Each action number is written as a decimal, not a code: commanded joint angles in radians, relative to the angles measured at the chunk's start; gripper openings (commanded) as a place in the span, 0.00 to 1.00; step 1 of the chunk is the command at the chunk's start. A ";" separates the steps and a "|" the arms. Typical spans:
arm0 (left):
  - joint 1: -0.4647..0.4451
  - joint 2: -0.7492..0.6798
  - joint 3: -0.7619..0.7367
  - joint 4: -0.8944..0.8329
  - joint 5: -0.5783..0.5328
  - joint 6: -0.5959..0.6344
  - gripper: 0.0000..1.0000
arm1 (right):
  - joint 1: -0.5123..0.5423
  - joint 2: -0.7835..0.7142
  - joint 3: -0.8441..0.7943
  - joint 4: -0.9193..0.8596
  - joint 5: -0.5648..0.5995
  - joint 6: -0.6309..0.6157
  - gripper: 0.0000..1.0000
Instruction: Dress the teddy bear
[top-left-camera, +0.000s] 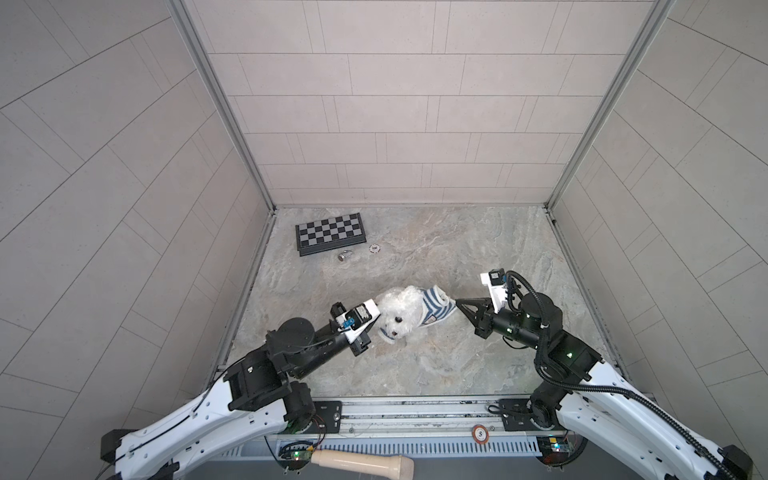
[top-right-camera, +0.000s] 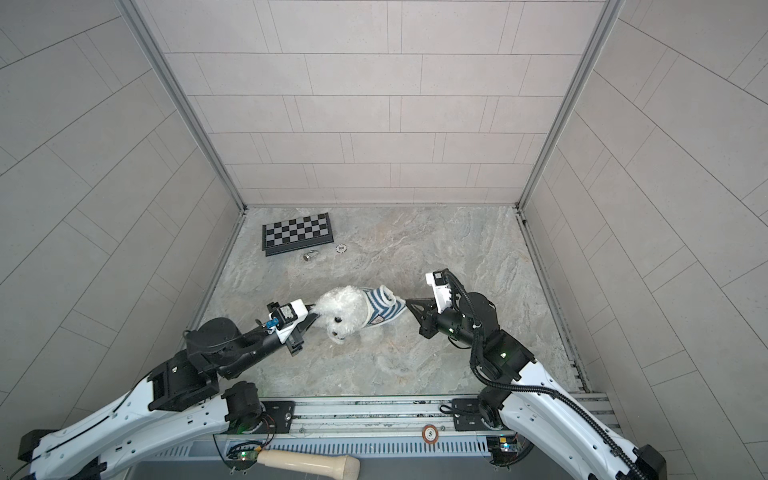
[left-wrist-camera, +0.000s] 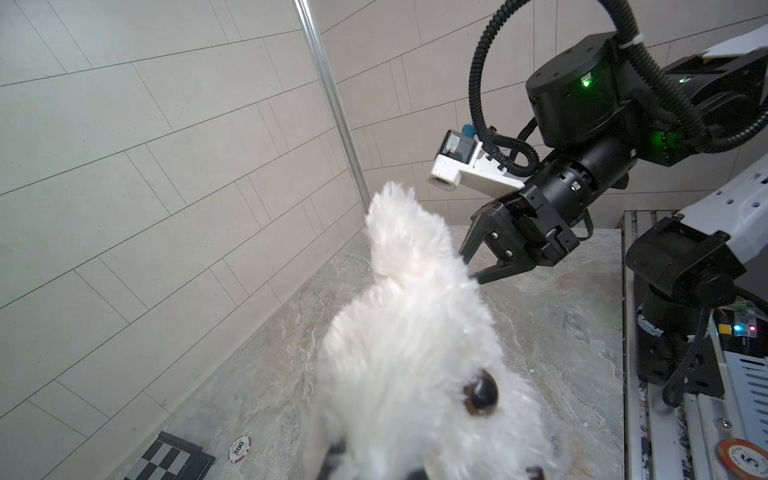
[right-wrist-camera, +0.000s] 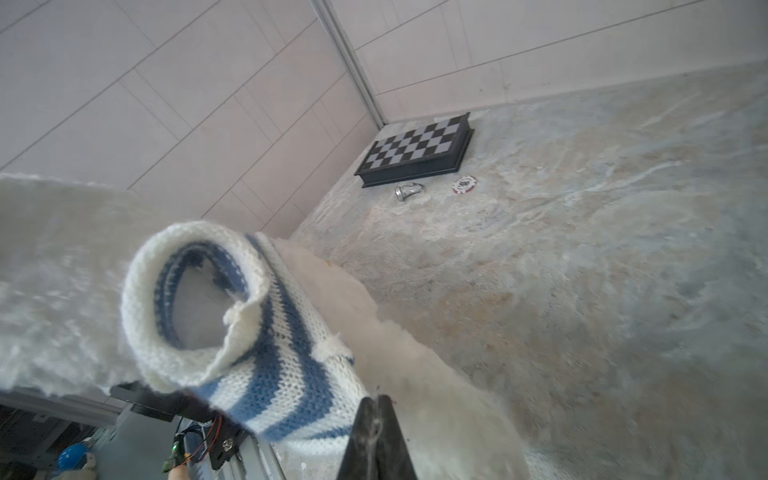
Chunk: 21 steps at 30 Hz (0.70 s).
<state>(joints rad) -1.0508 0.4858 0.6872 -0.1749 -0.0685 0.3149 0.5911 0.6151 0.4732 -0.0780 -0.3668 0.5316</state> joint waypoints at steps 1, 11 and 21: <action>0.001 -0.035 -0.003 0.086 -0.066 0.005 0.00 | -0.005 -0.029 -0.041 -0.114 0.182 -0.010 0.00; 0.001 -0.087 -0.034 0.113 -0.117 -0.002 0.00 | -0.006 -0.059 -0.056 -0.149 0.287 -0.025 0.00; 0.001 -0.086 -0.006 0.061 -0.048 0.002 0.00 | 0.003 -0.068 -0.034 0.017 0.092 -0.054 0.00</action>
<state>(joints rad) -1.0519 0.3950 0.6434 -0.1326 -0.1555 0.3122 0.5877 0.5873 0.4091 -0.1673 -0.1925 0.5030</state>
